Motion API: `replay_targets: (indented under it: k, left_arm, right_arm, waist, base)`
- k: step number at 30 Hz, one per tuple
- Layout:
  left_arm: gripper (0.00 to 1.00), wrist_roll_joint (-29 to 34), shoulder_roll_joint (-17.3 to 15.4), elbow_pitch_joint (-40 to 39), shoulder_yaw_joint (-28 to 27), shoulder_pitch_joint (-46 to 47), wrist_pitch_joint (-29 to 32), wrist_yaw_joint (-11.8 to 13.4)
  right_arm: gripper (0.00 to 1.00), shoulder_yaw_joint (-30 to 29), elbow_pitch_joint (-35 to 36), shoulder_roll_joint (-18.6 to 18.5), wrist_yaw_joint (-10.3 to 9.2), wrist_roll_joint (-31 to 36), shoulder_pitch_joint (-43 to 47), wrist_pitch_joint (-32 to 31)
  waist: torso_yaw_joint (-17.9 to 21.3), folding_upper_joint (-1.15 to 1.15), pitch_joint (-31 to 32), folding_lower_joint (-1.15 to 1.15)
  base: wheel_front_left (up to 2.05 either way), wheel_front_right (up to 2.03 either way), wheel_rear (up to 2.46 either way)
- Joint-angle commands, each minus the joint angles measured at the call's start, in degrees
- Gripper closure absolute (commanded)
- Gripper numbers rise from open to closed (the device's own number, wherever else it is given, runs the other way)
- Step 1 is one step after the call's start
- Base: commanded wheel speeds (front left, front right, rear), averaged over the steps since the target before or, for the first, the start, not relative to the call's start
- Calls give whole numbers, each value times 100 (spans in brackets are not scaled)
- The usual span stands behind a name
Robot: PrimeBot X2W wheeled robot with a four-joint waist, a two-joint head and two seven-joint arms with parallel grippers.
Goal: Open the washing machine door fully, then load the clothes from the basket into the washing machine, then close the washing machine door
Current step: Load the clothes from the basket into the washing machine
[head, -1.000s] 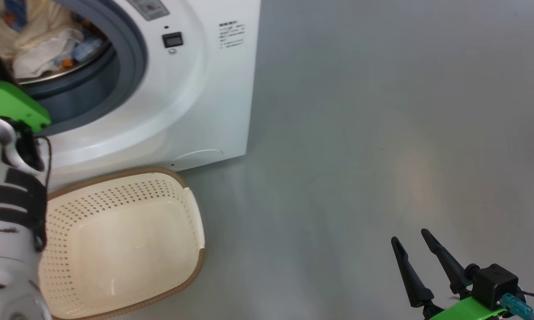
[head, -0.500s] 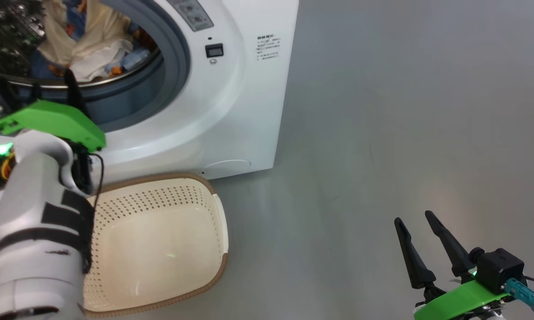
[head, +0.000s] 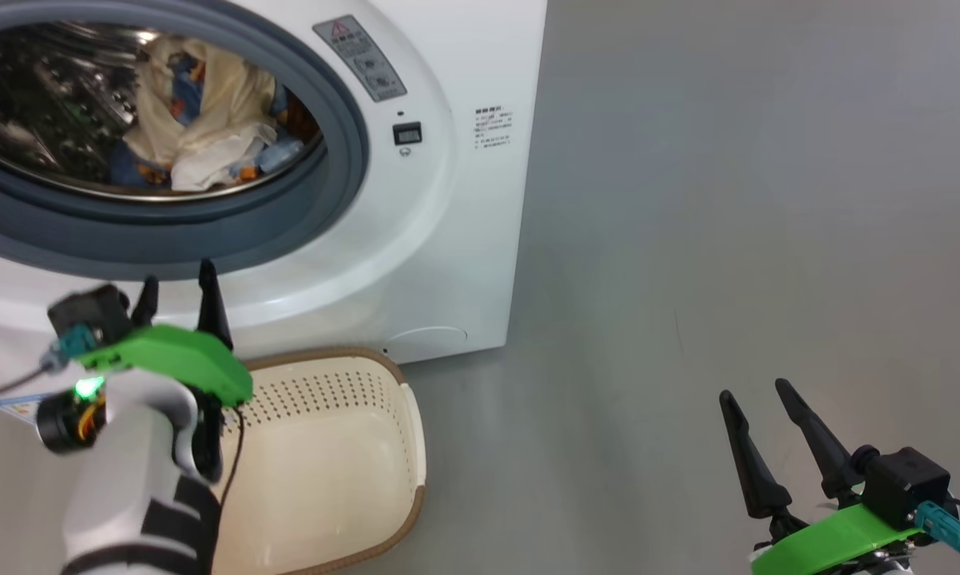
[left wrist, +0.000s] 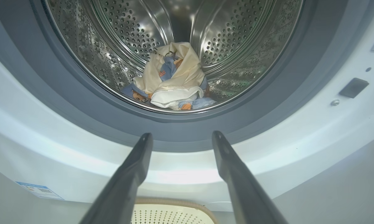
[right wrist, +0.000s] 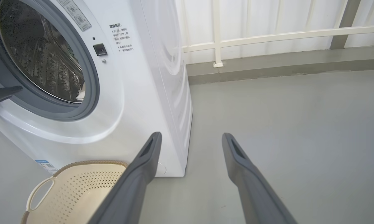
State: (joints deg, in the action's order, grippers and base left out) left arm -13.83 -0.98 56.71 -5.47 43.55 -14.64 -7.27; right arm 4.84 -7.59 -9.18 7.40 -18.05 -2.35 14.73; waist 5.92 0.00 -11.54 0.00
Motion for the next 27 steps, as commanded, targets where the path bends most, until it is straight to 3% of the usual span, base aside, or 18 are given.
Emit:
replay_targets:
  k: [1,7,13,27]
  left_arm:
    - [0,-165,-195,-368,-8,-324,-36,-13]
    - [0,-535,-191,-1503,369,-1457,-36,-20]
    - [0,-319,-190,-3002,365,-2667,-36,-21]
    - [0,-657,-190,-4797,213,-4118,-36,-21]
  right_arm:
    - [0,97,101,-57,9,60,58,27]
    - [0,-4,106,-79,9,81,259,27]
    - [0,-25,124,-68,9,116,312,27]
    - [0,-15,136,-84,9,148,375,27]
  waist:
    - [-48,0,199,0]
    - [-129,0,465,0]
    - [-203,0,645,0]
    - [-252,0,807,0]
  base:
    - [0,0,0]
    - [0,0,0]
    - [0,0,0]
    - [0,0,0]
